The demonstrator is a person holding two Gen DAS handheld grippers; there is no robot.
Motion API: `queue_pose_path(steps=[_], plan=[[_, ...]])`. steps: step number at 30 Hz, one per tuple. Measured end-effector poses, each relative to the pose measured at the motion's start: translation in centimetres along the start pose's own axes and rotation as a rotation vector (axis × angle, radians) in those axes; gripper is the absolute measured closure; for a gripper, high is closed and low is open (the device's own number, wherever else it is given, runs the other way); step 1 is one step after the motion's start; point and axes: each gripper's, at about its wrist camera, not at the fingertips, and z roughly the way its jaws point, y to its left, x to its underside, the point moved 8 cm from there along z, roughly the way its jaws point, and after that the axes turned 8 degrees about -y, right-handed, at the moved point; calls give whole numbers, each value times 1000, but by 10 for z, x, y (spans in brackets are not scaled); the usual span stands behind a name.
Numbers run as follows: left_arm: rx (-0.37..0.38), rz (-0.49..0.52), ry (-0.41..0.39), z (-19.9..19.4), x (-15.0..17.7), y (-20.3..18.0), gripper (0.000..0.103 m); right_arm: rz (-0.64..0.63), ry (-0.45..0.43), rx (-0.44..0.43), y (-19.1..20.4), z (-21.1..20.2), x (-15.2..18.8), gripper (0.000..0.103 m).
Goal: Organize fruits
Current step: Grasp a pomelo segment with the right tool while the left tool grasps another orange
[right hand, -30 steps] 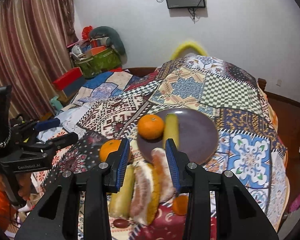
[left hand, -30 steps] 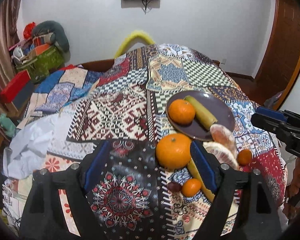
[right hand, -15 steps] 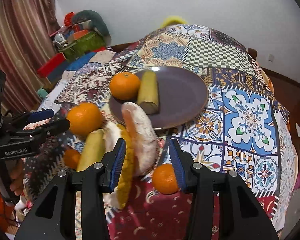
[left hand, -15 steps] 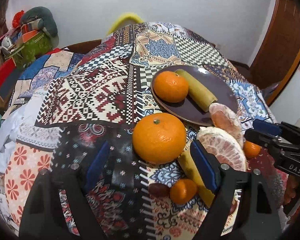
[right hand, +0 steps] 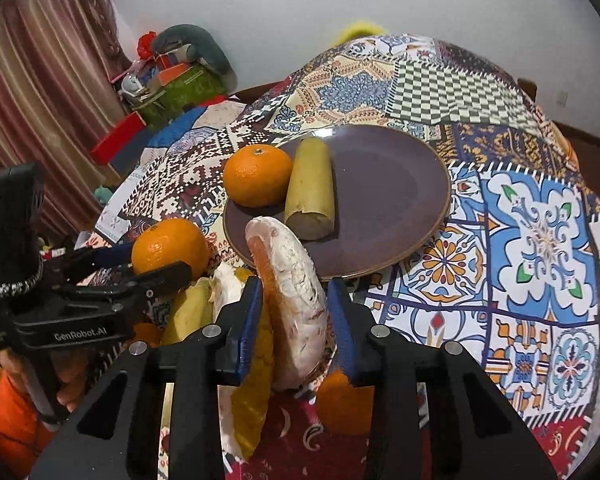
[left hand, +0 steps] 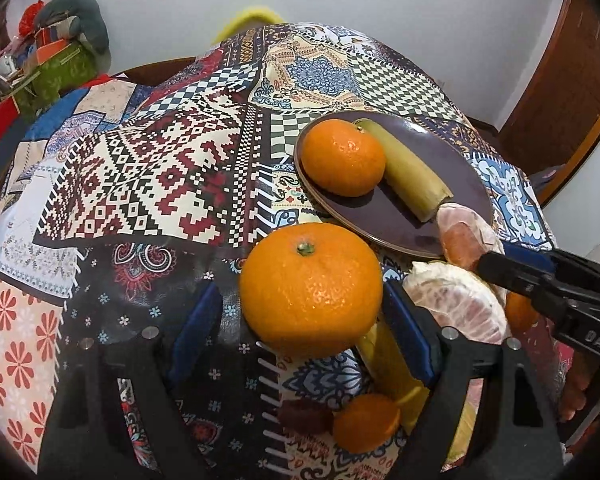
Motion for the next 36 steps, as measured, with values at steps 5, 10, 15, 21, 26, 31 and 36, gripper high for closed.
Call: queue_pose_path(steps=[5,10,15,21,26,31,36], plan=[[29,-21,0,-1,1,0,27,-3,14,-6,0,6,2,76],[37,-13,-1,-4,1,-4,34,-14,29,6,2,6,3,76],[37,-24,5,-8,3,-3,34,-33,52,22,2,9,4,76],[21,-18,6,-12,4,-2,34,-52,32,36,4,7,3,79],[12,4,9,-17,7,-2,34,-95,-6,60,9,-5,2,81],[-1,22,2,-23,8,-2,35,-67,-23,40,9,-13,0,82],[2,18,-16,-31,2,-3,35,-66,-58,44,11,-24,-8,82]])
